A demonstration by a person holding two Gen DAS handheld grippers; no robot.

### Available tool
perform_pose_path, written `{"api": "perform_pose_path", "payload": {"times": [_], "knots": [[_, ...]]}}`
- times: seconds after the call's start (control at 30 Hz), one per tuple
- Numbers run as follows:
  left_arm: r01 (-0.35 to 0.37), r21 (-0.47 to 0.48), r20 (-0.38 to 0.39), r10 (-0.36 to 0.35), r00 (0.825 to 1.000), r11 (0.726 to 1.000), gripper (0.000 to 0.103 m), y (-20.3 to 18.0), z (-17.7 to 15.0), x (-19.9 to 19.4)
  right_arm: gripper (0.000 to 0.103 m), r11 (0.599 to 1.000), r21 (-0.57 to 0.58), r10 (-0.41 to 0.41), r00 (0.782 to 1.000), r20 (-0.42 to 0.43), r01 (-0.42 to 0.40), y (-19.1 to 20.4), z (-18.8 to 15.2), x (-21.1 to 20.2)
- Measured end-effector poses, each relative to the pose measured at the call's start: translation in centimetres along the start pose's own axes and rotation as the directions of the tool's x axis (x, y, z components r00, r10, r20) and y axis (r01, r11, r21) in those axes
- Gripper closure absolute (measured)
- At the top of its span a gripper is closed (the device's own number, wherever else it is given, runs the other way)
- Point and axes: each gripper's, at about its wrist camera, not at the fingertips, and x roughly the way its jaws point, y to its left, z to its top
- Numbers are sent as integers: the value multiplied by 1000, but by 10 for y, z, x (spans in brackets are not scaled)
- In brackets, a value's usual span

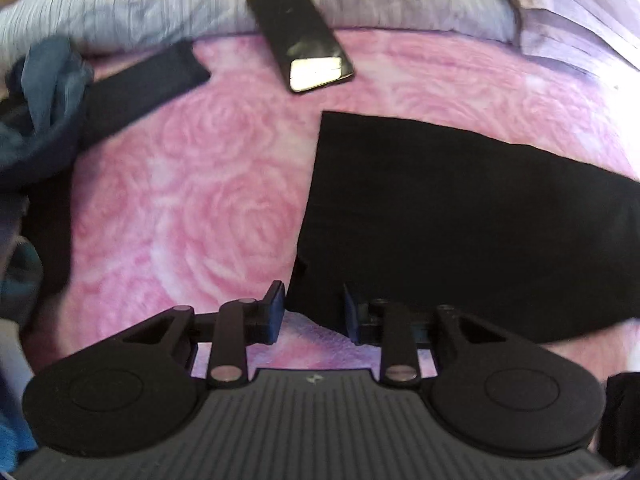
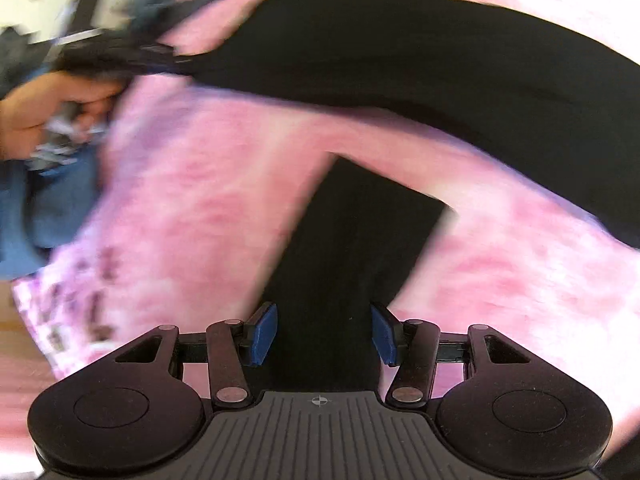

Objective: Fold clothes

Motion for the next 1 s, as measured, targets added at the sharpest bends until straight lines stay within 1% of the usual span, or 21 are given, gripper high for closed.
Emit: {"api": "perform_pose_path", "payload": {"times": [0.07,0.1,0.13,0.23,0.27,0.3,0.33,0.4,0.43,0.47,0.5,0.57,0.67,0.7,0.73,0.77,0.83,0.87,0.9,0.97,1.0], "knots": [[-23,43,15,23,1000,999,75,-6,1,-11,49,997,-57,56,998,-9,-56,17,1,3],[-48,62,24,47,999,997,74,-10,2,-17,49,996,-70,63,998,-5,-63,22,1,3],[-69,74,29,67,997,995,72,-12,1,-22,49,996,-71,60,998,6,-60,26,0,2],[-51,101,39,47,998,994,63,-22,-14,-47,49,998,-64,29,998,59,-25,33,-4,-9],[-29,130,42,24,999,991,59,-30,-22,-56,49,998,-58,13,997,79,-9,32,-8,-16],[7,182,44,-15,999,983,57,-42,-31,-63,49,999,-51,-2,995,98,7,30,-12,-24],[46,241,44,-58,997,969,55,-55,-41,-70,49,999,-45,-18,993,117,23,29,-17,-33],[121,356,36,-143,989,927,43,-82,-60,-83,40,998,-20,-49,990,133,52,21,-31,-48],[169,416,18,-193,981,894,41,-97,-68,-86,30,998,-6,-64,988,140,65,17,-39,-56],[221,475,-10,-246,969,852,40,-113,-76,-86,28,997,12,-82,987,136,81,13,-48,-62],[258,546,-34,-286,958,797,39,-131,-84,-86,28,995,33,-101,987,127,97,8,-58,-67],[304,689,-84,-344,935,658,36,-167,-97,-80,28,988,78,-144,984,103,136,-2,-77,-77],[399,785,-209,-402,891,475,34,-216,-102,-57,28,966,167,-211,974,79,196,-14,-106,-95],[426,791,-248,-407,879,440,34,-229,-101,-48,28,957,198,-231,970,74,212,-17,-115,-102],[449,784,-280,-402,872,428,35,-239,-100,-39,28,946,231,-250,966,69,228,-20,-124,-108],[466,774,-302,-396,867,428,42,-246,-99,-33,28,934,260,-269,961,65,243,-22,-133,-113],[490,755,-331,-391,859,436,71,-254,-95,-29,28,906,316,-313,948,57,280,-27,-149,-124],[499,746,-339,-394,854,441,103,-254,-93,-33,28,888,350,-339,939,58,299,-30,-158,-132],[496,731,-330,-394,858,468,103,-249,-89,-40,28,867,386,-366,929,60,316,-33,-166,-140],[476,690,-294,-389,873,545,103,-232,-81,-58,28,822,457,-412,909,62,341,-42,-182,-156],[450,661,-264,-375,889,601,103,-217,-76,-69,28,799,492,-429,901,63,346,-48,-190,-164]]}}
